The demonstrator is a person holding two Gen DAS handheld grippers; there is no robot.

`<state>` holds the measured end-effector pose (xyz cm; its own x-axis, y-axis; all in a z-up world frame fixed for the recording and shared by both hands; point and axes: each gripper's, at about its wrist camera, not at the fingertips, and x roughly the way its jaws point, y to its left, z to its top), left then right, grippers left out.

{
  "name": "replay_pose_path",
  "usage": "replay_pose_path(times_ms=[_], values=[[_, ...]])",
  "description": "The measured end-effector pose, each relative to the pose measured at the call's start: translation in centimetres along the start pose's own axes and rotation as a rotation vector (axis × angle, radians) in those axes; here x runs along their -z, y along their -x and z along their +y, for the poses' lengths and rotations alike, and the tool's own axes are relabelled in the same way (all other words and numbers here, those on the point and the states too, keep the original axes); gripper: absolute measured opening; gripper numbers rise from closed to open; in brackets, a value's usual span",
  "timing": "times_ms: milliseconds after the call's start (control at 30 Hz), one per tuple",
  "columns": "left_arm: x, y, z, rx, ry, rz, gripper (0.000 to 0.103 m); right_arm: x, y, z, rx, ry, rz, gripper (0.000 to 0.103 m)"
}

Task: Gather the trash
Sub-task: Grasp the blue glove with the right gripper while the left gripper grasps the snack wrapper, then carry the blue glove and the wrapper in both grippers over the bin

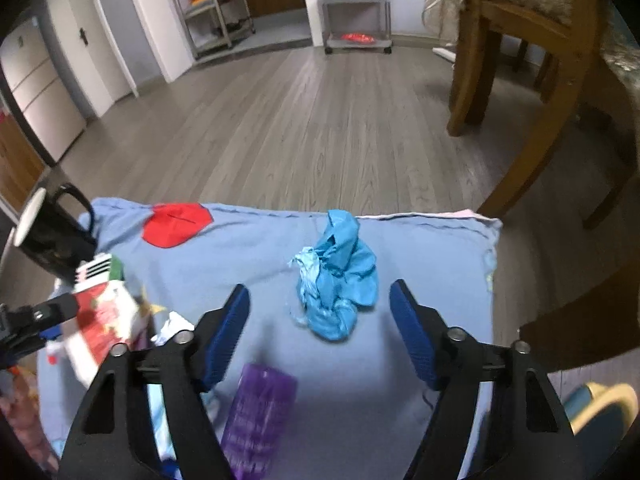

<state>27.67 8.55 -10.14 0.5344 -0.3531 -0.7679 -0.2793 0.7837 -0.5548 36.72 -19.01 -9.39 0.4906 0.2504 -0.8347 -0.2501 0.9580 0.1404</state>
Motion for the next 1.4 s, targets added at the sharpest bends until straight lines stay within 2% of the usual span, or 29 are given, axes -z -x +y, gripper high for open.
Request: replay_pose_path(times_ms=[33, 133, 200, 233, 400, 467, 700, 867, 1100, 1400], values=[[0.0, -0.1, -0.1, -0.004, -0.005, 0.001, 0.051, -0.1, -0.4, 0.1, 0.002, 0.008, 0.006, 0.06], [-0.1, -0.4, -0.3, -0.013, -0.022, 0.007, 0.039, 0.2, -1.7, 0.5, 0.016, 0.031, 0.023, 0.04], [0.0, -0.5, -0.5, -0.022, -0.032, 0.013, 0.028, 0.3, -1.8, 0.3, 0.011, 0.017, 0.017, 0.033], [0.0, -0.5, -0.6, -0.027, -0.036, 0.014, 0.026, 0.3, -1.6, 0.2, 0.003, 0.008, 0.013, 0.026], [0.0, 0.0, -1.2, -0.014, -0.068, -0.001, 0.01, 0.7, 0.5, -0.7, -0.034, -0.021, -0.02, 0.025], [0.1, 0.4, -1.9, 0.004, -0.089, -0.014, 0.008, 0.9, 1.5, -1.0, -0.04, -0.034, -0.035, 0.025], [-0.1, 3.9, -4.4, 0.044, -0.159, -0.134, 0.007, 2.1, 6.2, -2.1, -0.071, -0.086, -0.085, 0.025], [0.1, 5.8, -6.0, 0.073, -0.186, -0.169, 0.007, 3.9, 11.1, -2.8, -0.07, -0.091, -0.125, 0.025], [2.3, 7.8, -9.0, 0.124, -0.268, -0.174, 0.007, 7.1, 17.3, -3.8, -0.049, -0.106, -0.172, 0.025], [6.6, 8.2, -13.5, 0.183, -0.4, -0.121, 0.007, 12.3, 24.1, -5.6, -0.02, -0.156, -0.234, 0.025]])
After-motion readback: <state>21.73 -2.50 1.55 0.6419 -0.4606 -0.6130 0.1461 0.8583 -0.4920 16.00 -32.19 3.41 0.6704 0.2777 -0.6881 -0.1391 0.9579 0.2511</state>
